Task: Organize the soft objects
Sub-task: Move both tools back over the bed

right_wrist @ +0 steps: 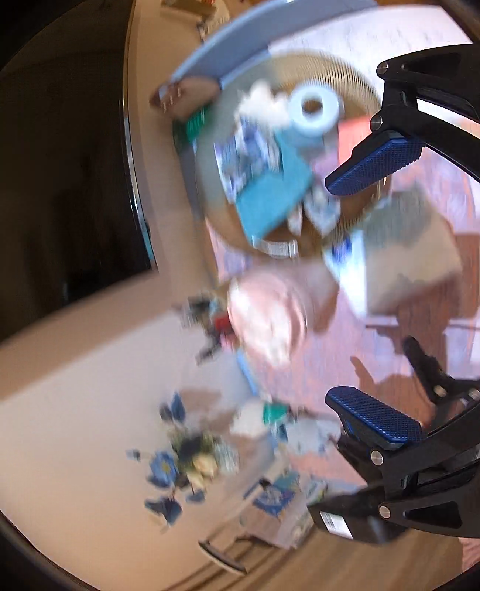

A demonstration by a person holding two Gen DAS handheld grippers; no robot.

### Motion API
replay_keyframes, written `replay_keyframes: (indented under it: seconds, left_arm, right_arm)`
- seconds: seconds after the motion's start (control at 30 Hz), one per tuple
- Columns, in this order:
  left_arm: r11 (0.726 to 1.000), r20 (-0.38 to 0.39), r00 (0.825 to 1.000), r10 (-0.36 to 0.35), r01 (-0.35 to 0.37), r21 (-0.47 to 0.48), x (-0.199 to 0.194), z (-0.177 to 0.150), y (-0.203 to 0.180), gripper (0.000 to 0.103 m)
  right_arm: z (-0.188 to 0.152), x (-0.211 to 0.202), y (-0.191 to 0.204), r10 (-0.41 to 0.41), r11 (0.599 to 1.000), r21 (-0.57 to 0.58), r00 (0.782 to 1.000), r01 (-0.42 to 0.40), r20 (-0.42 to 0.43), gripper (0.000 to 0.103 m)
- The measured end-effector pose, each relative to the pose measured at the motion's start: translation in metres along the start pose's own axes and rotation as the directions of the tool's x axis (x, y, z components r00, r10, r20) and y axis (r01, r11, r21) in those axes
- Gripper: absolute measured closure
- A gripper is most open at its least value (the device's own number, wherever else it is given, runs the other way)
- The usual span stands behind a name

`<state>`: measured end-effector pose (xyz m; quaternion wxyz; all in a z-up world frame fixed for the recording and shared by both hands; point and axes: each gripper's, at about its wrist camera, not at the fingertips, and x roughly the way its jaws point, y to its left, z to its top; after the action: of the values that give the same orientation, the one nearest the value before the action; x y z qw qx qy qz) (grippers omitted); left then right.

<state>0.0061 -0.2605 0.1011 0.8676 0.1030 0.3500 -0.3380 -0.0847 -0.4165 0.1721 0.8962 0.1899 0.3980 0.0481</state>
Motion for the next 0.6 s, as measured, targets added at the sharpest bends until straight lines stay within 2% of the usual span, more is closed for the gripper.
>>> replay_keyframes:
  seconds: [0.17,0.33,0.47,0.6]
  left_arm:
    - [0.987,-0.007,0.991,0.136,-0.136,-0.087,-0.020,-0.020,0.068,0.006]
    - [0.944,-0.016,0.959,0.284,-0.283,-0.168,-0.032,-0.041,0.138,0.006]
    - [0.913,-0.031,0.934,0.357,-0.356,-0.198,-0.034,-0.055,0.185,0.006]
    - [0.900,-0.052,0.921,0.385,-0.388,-0.199,-0.029,-0.064,0.216,0.006]
  right_arm:
    - [-0.002,0.045,0.058,0.066,0.996,-0.057,0.997,-0.068,-0.037,0.000]
    - [-0.003,0.093,0.109,0.149,0.983,-0.095,0.986,-0.155,-0.069,0.000]
    - [-0.003,0.148,0.147,0.229,0.968,-0.080,0.966,-0.239,-0.116,0.000]
    - [-0.001,0.199,0.166,0.310,0.950,-0.001,0.942,-0.313,-0.129,0.000]
